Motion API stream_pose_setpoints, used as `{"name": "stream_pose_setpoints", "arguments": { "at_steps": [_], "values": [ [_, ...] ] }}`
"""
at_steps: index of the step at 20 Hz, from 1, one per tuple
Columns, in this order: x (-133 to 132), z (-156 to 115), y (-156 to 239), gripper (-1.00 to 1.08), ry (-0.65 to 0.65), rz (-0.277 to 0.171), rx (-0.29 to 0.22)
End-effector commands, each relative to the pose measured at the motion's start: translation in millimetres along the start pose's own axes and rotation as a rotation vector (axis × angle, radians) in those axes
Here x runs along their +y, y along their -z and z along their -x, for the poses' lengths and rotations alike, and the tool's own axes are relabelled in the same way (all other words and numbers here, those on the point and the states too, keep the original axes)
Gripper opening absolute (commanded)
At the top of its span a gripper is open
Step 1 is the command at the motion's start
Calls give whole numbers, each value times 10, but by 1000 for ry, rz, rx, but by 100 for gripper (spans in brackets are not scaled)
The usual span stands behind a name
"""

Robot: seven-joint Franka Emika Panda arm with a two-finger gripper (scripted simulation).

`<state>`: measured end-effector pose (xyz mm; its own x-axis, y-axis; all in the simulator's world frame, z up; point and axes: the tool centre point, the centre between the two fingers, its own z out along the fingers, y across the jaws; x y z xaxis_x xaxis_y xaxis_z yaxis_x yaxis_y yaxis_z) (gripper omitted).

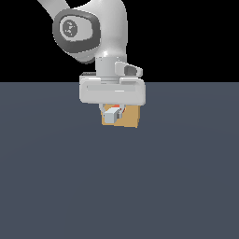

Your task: Insert the peg into the horizontal hole in a box.

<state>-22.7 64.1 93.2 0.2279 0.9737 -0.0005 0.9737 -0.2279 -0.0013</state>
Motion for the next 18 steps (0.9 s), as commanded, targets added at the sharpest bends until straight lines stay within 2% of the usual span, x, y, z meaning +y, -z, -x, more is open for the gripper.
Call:
{"name": "stream_pose_setpoints", "arguments": {
  "at_steps": [1,9,13,18],
  "values": [
    [0,-2,0,-100,0,0,0],
    [-6,-67,-7,-100,0,-1,-1],
    [-8,-274,-2,-100,1,-1,0],
    [-4,-659,8,-100,1,1,1]
  ]
}}
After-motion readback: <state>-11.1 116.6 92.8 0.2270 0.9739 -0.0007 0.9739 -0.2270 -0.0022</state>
